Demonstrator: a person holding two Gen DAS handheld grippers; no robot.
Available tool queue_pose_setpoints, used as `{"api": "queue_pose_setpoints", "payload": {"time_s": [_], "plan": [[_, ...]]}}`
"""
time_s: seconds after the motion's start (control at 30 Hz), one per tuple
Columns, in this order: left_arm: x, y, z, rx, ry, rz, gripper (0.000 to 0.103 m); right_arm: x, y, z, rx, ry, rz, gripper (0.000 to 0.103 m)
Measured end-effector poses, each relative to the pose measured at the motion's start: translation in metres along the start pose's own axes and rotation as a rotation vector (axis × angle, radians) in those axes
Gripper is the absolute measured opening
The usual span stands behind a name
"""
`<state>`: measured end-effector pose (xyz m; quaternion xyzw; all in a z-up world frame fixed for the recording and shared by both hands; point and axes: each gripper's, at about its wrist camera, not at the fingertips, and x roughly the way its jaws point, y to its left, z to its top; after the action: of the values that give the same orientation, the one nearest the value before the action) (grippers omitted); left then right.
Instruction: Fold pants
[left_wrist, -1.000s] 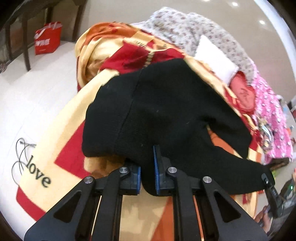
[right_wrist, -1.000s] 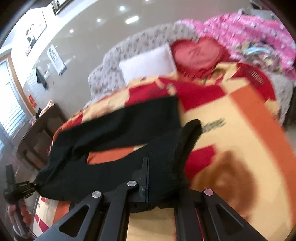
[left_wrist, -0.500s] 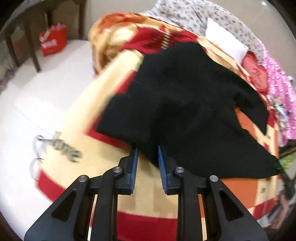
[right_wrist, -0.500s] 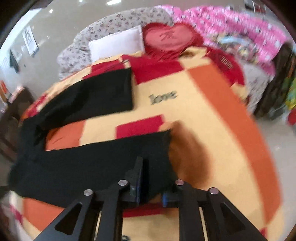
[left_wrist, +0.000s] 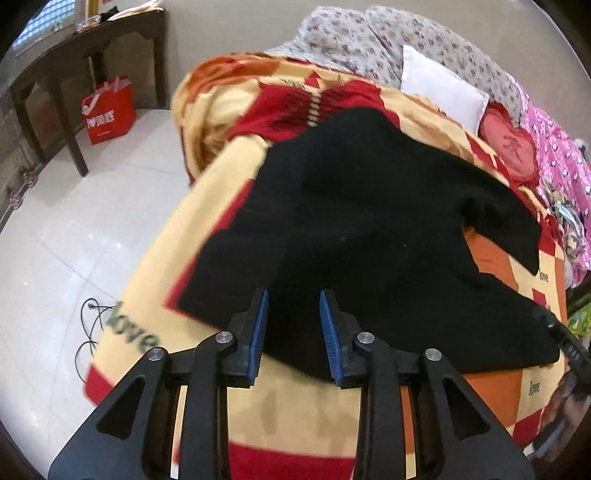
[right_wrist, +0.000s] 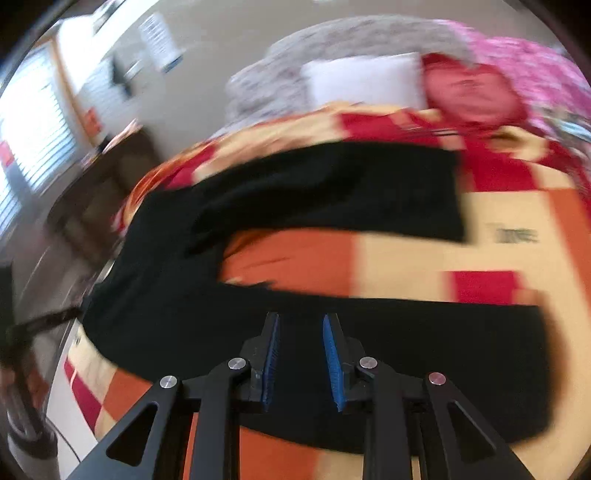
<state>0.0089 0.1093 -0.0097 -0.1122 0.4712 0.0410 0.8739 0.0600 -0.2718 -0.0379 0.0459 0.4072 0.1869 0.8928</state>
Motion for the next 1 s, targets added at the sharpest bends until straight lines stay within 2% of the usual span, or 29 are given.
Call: {"api": "queue_pose_setpoints", "payload": {"time_s": [0.13, 0.2, 0.3, 0.4, 0.47, 0.5, 0.6, 0.7, 0.83, 1.0], "plan": [[0.028, -0.010, 0.004, 0.015, 0.026, 0.029, 0.028, 0.046, 0.032, -0.001, -0.112, 0.106, 0.048, 0.023], [0.041, -0.011, 0.006, 0.027, 0.034, 0.032, 0.029, 0.049, 0.044, -0.001, -0.187, 0.069, 0.029, 0.027], [0.046, -0.014, 0.012, 0.044, 0.045, 0.040, 0.029, 0.054, 0.049, 0.011, -0.227, 0.110, 0.043, 0.029], [0.036, -0.016, 0.023, 0.049, 0.028, -0.002, 0.029, 0.051, 0.054, 0.045, -0.231, 0.072, 0.118, 0.031], [0.032, -0.014, 0.036, 0.041, -0.002, -0.018, 0.029, 0.053, 0.070, 0.072, -0.291, 0.028, 0.126, 0.042], [0.033, -0.014, 0.040, 0.038, -0.006, -0.021, 0.030, 0.058, 0.080, 0.087, -0.326, 0.001, 0.134, 0.044], [0.046, -0.010, 0.052, 0.012, 0.009, -0.013, 0.035, 0.079, 0.108, 0.130, -0.401, -0.037, 0.181, 0.044], [0.062, 0.000, 0.057, -0.020, 0.049, 0.012, 0.035, 0.101, 0.140, 0.167, -0.511, -0.044, 0.272, 0.046], [0.072, 0.018, 0.060, -0.071, 0.058, -0.009, 0.035, 0.148, 0.174, 0.195, -0.662, 0.056, 0.329, 0.048], [0.076, 0.016, 0.064, -0.039, 0.045, 0.009, 0.036, 0.196, 0.183, 0.203, -0.711, 0.179, 0.354, 0.048]]}}
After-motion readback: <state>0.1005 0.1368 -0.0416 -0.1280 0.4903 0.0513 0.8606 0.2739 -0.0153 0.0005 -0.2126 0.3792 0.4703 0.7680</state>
